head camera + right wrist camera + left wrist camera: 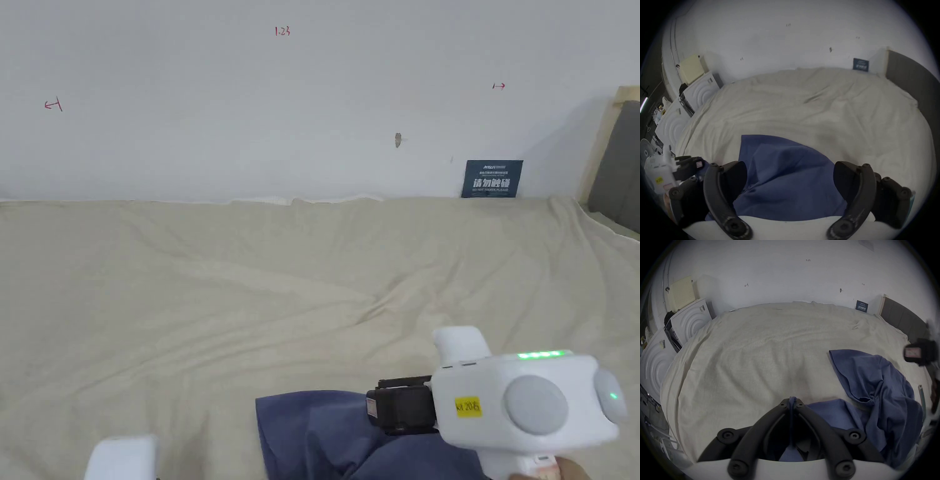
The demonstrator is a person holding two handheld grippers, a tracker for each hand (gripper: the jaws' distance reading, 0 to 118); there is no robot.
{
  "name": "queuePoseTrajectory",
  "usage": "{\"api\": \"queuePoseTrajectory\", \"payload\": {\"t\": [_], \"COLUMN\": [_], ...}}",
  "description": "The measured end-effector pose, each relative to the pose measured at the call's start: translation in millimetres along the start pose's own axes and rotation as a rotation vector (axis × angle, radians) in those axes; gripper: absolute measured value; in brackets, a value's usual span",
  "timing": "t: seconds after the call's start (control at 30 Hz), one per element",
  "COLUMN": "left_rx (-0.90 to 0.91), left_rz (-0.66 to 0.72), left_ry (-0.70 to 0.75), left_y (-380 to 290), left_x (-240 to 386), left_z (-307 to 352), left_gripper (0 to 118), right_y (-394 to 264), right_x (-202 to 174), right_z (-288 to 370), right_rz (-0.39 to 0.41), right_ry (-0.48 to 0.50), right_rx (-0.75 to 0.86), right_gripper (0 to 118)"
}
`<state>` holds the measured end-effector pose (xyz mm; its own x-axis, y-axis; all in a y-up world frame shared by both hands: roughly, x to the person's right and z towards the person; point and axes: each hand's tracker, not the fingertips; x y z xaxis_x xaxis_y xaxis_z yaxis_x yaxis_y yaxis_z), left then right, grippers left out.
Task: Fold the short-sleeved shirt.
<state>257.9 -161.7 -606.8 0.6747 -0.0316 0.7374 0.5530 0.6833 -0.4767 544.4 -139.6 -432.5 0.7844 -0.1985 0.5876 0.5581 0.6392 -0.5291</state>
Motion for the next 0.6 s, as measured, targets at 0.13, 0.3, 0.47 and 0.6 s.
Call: {"api": "queuePoseTrajectory", "payload": {"t": [0.13,0.3,0.47,0.6], "left_rx": [-0.016,-0.036,-0.058,-0.047], "left_rz": [0.003,0.001,-0.017,-0.03], "left_ry": [0.008,0.009,0.032,0.048], "left_y": [1,0,-4,-6], "left_x": [-1,-2,1,1], "left_z": [-5,-11,-18,-11], "left_gripper": [2,2,2,2], "right_y": [27,25,21,23], "right_x": [18,8,-18,-12], "right_z": [-61,-102,-78,-72], "right_rz": [-0.059,0.031,0.152,0.098], "right_ry": [-0.002,-0.085,-0.109,-0.095], "right_rx": [-0.174,-0.285,-0.222,-0.247], "right_gripper": [109,107,40,2]}}
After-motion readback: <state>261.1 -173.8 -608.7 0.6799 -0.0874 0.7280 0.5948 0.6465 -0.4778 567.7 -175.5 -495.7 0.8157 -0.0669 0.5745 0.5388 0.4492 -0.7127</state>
